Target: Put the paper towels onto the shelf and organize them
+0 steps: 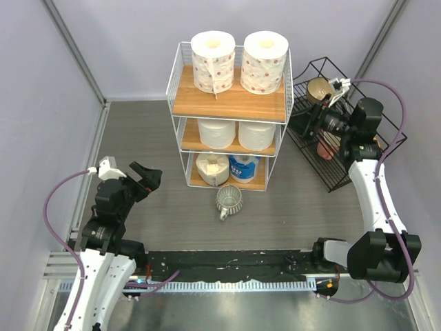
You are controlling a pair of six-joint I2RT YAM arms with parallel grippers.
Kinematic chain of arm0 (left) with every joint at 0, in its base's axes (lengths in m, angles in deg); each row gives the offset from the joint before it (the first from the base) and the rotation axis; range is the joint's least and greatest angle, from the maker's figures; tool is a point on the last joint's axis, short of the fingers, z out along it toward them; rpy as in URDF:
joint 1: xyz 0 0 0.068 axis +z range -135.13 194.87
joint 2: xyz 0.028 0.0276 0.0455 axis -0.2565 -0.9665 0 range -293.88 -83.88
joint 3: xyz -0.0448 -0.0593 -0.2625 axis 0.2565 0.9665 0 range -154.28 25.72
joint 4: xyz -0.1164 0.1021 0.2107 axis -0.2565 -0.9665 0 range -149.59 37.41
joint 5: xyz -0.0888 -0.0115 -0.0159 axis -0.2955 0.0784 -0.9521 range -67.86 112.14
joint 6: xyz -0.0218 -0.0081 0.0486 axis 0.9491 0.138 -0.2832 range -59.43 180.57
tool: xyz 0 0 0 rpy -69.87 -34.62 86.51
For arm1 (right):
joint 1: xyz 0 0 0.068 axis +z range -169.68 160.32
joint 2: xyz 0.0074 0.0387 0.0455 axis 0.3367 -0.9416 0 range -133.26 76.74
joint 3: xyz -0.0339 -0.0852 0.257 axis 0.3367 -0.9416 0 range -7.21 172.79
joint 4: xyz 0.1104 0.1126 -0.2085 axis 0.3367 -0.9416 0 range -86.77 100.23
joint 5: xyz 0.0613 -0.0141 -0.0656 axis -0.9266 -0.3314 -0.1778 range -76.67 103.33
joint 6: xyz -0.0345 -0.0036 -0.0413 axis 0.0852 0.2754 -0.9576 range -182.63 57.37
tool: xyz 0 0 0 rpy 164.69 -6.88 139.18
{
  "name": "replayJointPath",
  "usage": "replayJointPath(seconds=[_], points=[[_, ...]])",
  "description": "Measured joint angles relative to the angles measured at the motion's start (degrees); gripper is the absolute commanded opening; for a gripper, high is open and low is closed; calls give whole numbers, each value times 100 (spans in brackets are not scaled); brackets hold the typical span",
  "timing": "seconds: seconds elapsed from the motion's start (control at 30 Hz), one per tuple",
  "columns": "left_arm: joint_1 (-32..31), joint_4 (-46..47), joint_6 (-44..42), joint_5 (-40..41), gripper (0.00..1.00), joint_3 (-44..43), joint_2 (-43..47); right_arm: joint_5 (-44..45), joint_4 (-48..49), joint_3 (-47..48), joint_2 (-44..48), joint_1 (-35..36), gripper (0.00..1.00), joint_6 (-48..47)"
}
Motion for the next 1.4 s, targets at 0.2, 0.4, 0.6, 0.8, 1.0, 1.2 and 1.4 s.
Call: replayJointPath(seconds=[0.2,0.4,0.6,0.8,1.0,1.2,1.4], points=[[0,0,0,0,100,0,4,310,0,0,-50,361,79,-13],[0,0,0,0,100,33,22,555,-166,7,-164,511,79,-122],[0,0,0,0,100,70,42,682,-232,7,-232,645,79,-205],[0,0,0,2,100,79,44,802,-232,9,-275,868,79,-219],[0,0,0,2,100,79,44,901,-192,20,-328,979,79,-205],[0,-2,-33,-4,99,79,44,1191,-177,20,-315,1005,79,-199],[0,-125,-188,-184,98,76,262,1764,-210,-13,4,791,79,-162]])
